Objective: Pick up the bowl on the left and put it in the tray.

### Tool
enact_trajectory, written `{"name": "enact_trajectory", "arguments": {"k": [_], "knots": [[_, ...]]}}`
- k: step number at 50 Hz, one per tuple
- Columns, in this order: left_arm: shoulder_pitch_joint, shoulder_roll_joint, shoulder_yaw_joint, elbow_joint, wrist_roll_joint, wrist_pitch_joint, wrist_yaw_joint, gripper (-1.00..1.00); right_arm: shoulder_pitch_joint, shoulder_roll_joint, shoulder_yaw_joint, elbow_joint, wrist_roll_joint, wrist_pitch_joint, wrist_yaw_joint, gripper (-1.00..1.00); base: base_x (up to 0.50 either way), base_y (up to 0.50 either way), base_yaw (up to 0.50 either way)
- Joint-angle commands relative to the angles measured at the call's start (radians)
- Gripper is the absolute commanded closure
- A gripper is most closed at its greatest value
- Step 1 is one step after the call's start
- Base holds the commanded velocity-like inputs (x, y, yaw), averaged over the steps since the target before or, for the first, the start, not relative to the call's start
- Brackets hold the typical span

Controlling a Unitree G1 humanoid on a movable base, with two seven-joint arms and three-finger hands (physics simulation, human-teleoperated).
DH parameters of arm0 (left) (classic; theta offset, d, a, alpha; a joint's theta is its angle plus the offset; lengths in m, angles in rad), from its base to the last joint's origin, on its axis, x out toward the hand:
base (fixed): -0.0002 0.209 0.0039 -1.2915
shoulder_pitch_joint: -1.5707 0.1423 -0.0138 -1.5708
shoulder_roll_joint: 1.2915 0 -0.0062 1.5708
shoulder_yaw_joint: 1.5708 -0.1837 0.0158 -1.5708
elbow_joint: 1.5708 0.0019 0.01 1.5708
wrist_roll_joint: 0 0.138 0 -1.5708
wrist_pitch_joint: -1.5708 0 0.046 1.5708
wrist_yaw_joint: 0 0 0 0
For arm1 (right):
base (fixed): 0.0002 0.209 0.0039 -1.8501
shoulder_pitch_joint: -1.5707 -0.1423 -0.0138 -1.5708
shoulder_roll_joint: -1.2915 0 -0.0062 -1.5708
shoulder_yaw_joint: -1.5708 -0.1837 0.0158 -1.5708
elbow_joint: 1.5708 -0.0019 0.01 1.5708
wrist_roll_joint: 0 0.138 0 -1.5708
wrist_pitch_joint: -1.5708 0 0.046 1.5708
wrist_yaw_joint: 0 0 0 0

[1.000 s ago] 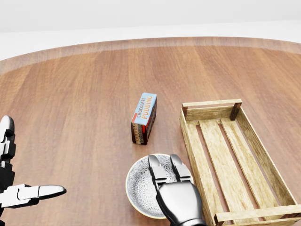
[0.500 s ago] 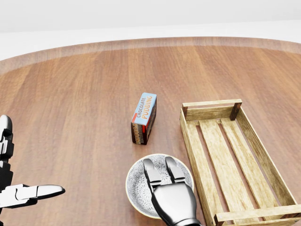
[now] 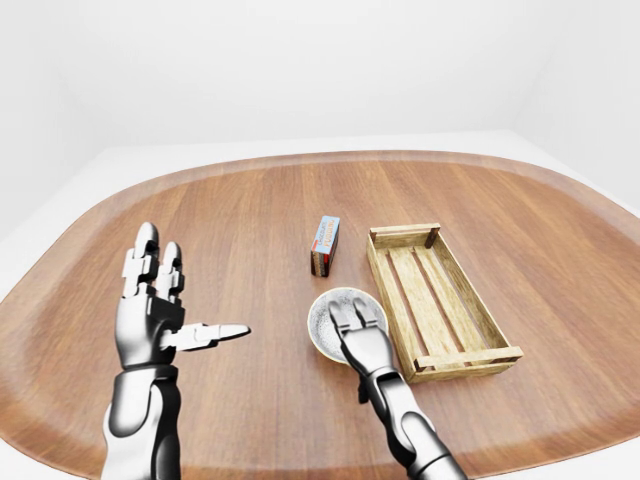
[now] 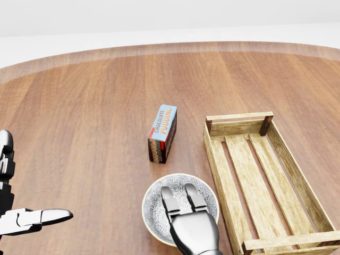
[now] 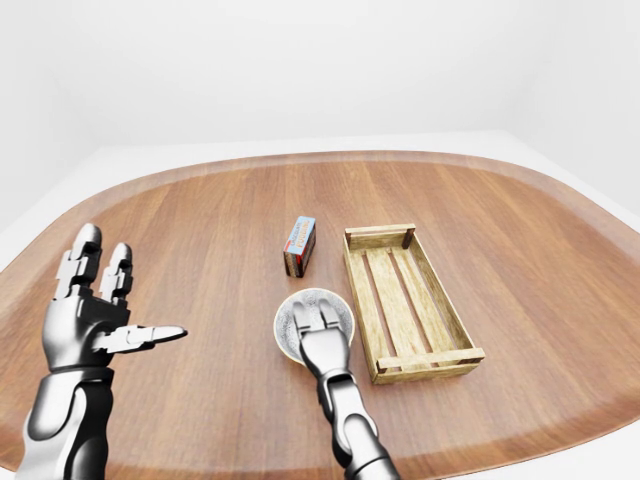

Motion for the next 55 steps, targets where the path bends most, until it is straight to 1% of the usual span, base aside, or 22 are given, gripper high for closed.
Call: {"name": "enact_trajectory", "arguments": {"k": [1, 27, 41, 49, 55], "knots": [[-0.005, -0.014, -0.045, 0.081, 0.041, 0.0, 0.011, -1.0, -0.017, -0.003, -0.002, 0.053, -0.018, 0.0, -0.009, -1.0, 0.0, 0.0, 0.0], [-0.009, -0.013, -0.058, 0.096, 0.051, 0.0, 0.015, -1.0, -0.024, -0.014, -0.013, 0.048, -0.047, 0.0, 0.019, -1.0, 0.0, 0.0, 0.0], [-0.012, -0.012, -0.059, 0.103, 0.049, 0.0, 0.017, -1.0, -0.054, -0.015, -0.031, 0.072, -0.05, 0.0, 0.032, -1.0, 0.0, 0.0, 0.0], [-0.016, -0.011, -0.064, 0.109, 0.054, 0.0, 0.019, -1.0, -0.088, -0.006, -0.04, 0.086, -0.053, 0.0, 0.049, -1.0, 0.0, 0.0, 0.0], [-0.014, -0.013, -0.07, 0.104, 0.057, 0.0, 0.02, -1.0, -0.11, 0.001, -0.046, 0.114, -0.047, 0.0, 0.041, -1.0, 0.0, 0.0, 0.0]]}}
